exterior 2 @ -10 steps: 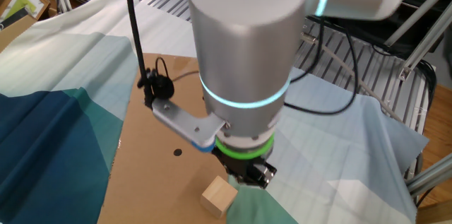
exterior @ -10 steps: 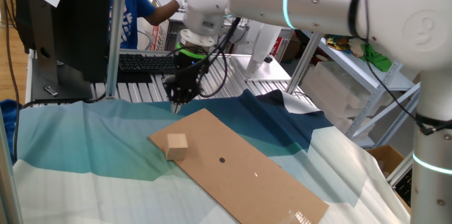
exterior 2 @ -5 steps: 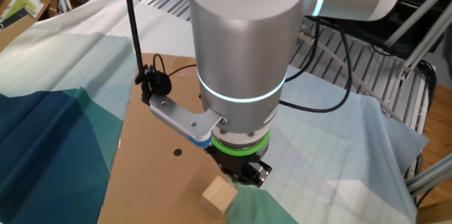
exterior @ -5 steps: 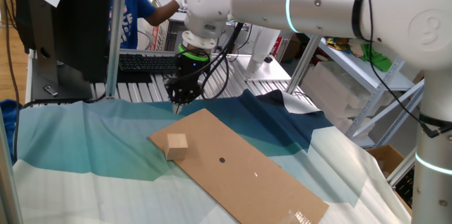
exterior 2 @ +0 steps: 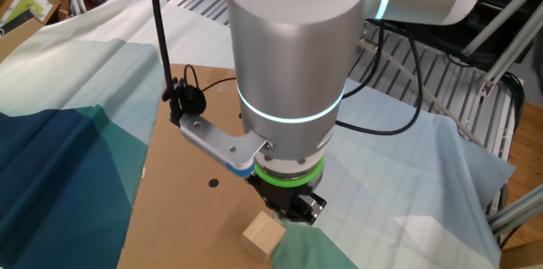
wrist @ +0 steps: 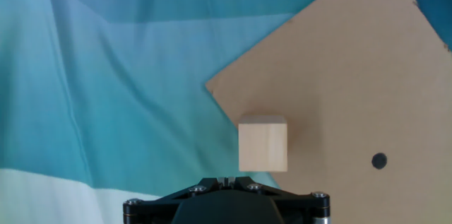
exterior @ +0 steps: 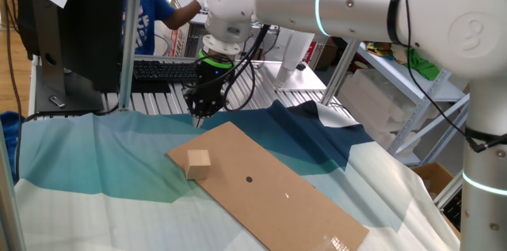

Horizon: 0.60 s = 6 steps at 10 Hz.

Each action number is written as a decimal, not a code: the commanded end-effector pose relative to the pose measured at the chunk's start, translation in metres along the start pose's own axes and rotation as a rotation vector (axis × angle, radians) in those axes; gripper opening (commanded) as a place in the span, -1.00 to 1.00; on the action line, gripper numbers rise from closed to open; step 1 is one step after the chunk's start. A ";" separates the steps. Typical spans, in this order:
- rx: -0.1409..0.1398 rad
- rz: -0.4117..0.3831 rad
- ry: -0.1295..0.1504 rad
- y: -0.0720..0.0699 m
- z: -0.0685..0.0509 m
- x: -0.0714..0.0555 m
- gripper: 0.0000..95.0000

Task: Grab the block and place it at the designated location

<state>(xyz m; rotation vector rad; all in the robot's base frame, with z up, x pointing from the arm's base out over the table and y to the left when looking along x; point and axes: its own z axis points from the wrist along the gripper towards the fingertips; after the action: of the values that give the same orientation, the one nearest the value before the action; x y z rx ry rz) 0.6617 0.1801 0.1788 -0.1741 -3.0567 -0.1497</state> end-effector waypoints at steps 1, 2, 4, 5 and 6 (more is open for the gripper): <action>0.004 0.001 0.005 -0.001 0.001 0.001 -1.00; 0.003 0.000 0.009 -0.001 0.001 0.001 -1.00; -0.001 -0.017 0.005 -0.001 0.001 0.001 -1.00; -0.002 -0.028 0.006 -0.001 0.001 0.001 -1.00; -0.002 -0.026 0.003 -0.001 0.001 0.001 -1.00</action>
<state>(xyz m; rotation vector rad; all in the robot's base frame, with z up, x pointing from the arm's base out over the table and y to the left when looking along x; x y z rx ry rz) 0.6619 0.1803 0.1776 -0.1301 -3.0541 -0.1559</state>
